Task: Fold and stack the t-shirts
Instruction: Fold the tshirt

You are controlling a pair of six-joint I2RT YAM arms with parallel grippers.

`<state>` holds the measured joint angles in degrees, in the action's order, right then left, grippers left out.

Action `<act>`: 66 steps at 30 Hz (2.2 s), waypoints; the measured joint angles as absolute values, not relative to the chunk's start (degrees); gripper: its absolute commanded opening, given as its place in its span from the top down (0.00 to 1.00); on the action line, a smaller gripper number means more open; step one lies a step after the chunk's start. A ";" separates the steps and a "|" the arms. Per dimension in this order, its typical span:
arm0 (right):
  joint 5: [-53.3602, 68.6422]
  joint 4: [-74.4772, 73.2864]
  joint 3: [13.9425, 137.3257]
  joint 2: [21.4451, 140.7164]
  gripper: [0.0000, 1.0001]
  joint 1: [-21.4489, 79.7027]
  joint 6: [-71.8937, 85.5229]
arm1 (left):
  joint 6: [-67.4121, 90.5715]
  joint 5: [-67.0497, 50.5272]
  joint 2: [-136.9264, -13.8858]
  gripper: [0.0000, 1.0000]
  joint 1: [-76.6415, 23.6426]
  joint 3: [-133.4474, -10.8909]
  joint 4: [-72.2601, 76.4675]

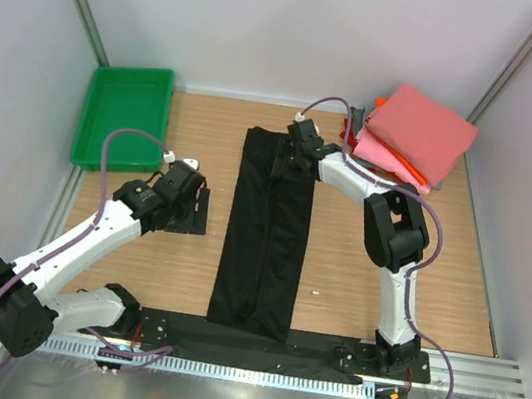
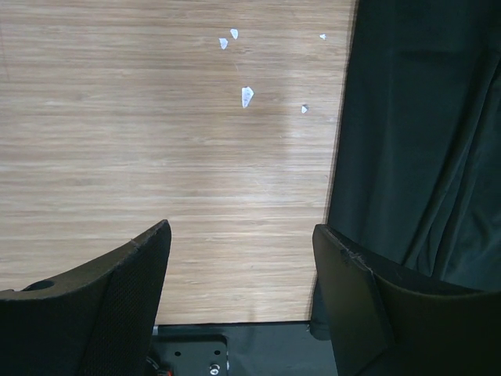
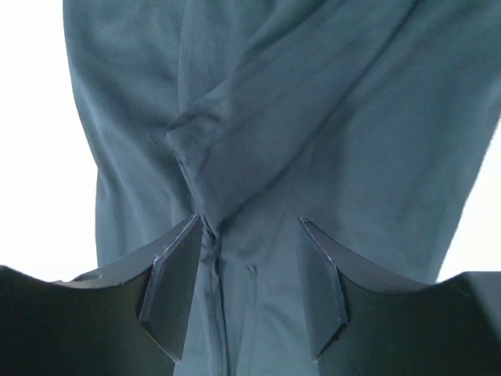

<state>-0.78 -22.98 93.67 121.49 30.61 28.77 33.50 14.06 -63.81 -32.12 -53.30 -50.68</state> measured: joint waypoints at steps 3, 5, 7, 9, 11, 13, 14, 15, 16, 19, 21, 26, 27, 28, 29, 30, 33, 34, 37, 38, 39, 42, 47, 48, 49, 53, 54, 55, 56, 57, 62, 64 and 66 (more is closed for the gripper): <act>-2.50 -24.25 96.97 124.44 0.44 31.46 28.75 | 33.23 13.76 -63.79 0.26 -32.12 -53.21 -50.30; -4.29 -25.58 100.71 127.26 0.45 31.92 28.67 | 32.93 13.67 -63.79 0.26 -32.12 -53.17 -50.24; -6.37 -26.74 104.03 129.75 0.46 32.38 28.56 | 32.75 13.65 -63.79 0.26 -32.12 -53.12 -50.06; -8.56 -28.12 106.28 131.52 0.47 32.69 28.56 | 32.71 13.63 -63.79 0.26 -32.12 -53.12 -49.93; -10.55 -29.56 108.29 133.16 0.47 32.95 28.56 | 32.69 13.58 -63.79 0.26 -32.12 -53.12 -49.93; -11.99 -30.98 110.69 134.78 0.48 33.17 28.53 | 32.67 13.45 -63.79 0.26 -32.10 -53.10 -49.93; -12.43 -31.70 112.40 135.79 0.48 33.28 28.51 | 32.67 13.43 -63.79 0.26 -32.10 -53.10 -49.93; -12.93 -32.05 114.04 136.84 0.48 33.30 28.38 | 32.64 13.41 -63.81 0.26 -32.05 -53.10 -49.93; -13.19 -32.34 115.68 137.86 0.48 33.32 28.34 | 32.62 13.41 -63.81 0.26 -31.94 -53.10 -49.93; -14.09 -33.21 121.47 141.38 0.48 33.32 28.05 | 32.58 13.39 -63.81 0.26 -31.64 -53.10 -49.91; -14.76 -33.95 125.45 143.79 0.48 33.32 27.92 | 32.56 13.39 -63.81 0.26 -31.57 -53.10 -49.91; -15.97 -35.14 133.21 148.31 0.47 33.12 27.92 | 32.56 13.39 -63.81 0.27 -31.46 -53.10 -49.91; -15.92 -35.38 134.45 148.99 0.46 32.93 27.92 | 32.56 13.39 -63.81 0.27 -31.46 -53.10 -49.91; -15.84 -35.44 135.06 149.29 0.44 32.84 27.94 | 32.56 13.39 -63.81 0.27 -31.46 -53.10 -49.91; -15.59 -35.59 135.61 149.47 0.43 32.67 27.94 | 32.56 13.39 -63.81 0.27 -31.46 -53.10 -49.91; -15.33 -35.64 135.70 149.49 0.41 32.49 27.92 | 32.56 13.39 -63.81 0.27 -31.46 -53.10 -49.91; -14.98 -35.75 135.72 149.23 0.34 32.12 27.70 | 32.56 13.39 -63.79 0.28 -31.46 -53.10 -49.91; -14.85 -36.07 135.59 148.73 0.33 32.08 27.57 | 32.58 13.39 -63.77 0.28 -31.46 -53.10 -49.91; -14.50 -37.06 133.12 144.90 0.32 31.88 27.33 | 32.64 13.02 -63.13 0.28 -31.46 -52.86 -49.69; -14.37 -37.65 131.37 142.43 0.32 31.81 27.29 | 32.77 12.73 -62.74 0.29 -31.46 -52.69 -49.60; -14.31 -38.04 129.80 139.92 0.32 31.77 27.31 | 33.01 12.32 -62.26 0.30 -31.46 -52.49 -49.54; -13.87 -37.80 118.13 125.99 0.33 31.81 27.53 | 34.68 10.94 -60.16 0.33 -31.48 -51.27 -49.23; -11.86 -30.28 88.16 94.41 0.34 32.56 30.59 | 40.51 6.68 -56.38 0.40 -32.99 -45.52 -45.87; -11.11 -29.17 81.43 87.94 0.34 32.75 31.81 | 41.91 6.13 -56.36 0.40 -33.93 -43.86 -45.08; -10.41 -28.45 74.96 82.50 0.35 33.10 32.93 | 43.44 5.74 -56.55 0.40 -35.11 -42.09 -43.97; -7.57 -26.83 53.21 68.36 0.35 34.72 38.15 | 48.77 4.23 -58.96 0.40 -40.62 -36.56 -40.62; -6.76 -27.14 48.51 66.78 0.36 35.22 39.64 | 50.19 3.97 -59.64 0.40 -42.00 -35.53 -39.48; -6.09 -27.70 44.56 65.54 0.36 35.66 40.88 | 51.46 3.79 -60.29 0.40 -43.13 -34.79 -38.44; -5.19 -27.90 40.58 63.96 0.36 36.18 42.26 | 52.80 3.77 -60.97 0.40 -44.38 -34.17 -37.36; -4.49 -28.56 37.17 62.04 0.36 36.64 43.66 | 54.15 3.79 -61.58 0.40 -45.65 -33.74 -36.25; -1.21 -28.91 27.33 49.95 0.37 38.48 49.89 | 59.33 3.90 -64.16 0.41 -50.28 -32.51 -31.00; 0.12 -27.66 25.54 47.62 0.38 39.40 51.90 | 61.04 4.05 -65.56 0.41 -51.57 -32.21 -29.61; 1.08 -26.48 23.70 46.76 0.38 40.95 53.93 | 62.52 4.47 -66.63 0.41 -52.84 -31.59 -28.32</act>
